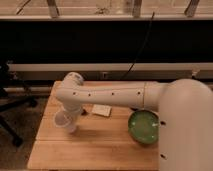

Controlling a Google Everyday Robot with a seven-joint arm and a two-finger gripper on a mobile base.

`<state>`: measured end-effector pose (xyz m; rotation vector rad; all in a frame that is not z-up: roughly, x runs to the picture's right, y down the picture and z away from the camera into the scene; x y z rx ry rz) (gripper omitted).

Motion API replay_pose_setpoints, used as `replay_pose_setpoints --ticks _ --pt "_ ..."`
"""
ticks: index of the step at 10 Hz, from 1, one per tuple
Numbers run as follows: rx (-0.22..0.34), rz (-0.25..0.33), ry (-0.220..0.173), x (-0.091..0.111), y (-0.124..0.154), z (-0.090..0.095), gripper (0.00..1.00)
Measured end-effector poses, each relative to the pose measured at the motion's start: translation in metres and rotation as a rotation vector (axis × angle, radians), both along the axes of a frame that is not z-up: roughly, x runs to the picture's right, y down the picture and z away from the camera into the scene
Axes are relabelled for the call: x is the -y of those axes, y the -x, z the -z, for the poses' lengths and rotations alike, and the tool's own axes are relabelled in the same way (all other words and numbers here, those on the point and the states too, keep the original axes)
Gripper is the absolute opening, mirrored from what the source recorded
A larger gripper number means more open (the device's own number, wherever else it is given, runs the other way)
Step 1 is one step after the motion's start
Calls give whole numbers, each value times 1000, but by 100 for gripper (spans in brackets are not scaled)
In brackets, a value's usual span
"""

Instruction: Pick up the ceramic cup

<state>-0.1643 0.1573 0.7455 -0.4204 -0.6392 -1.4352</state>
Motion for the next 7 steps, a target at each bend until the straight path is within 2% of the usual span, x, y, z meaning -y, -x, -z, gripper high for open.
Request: replay_pose_setpoints --ticks 7 --pt "3 0 1 9 -2 3 0"
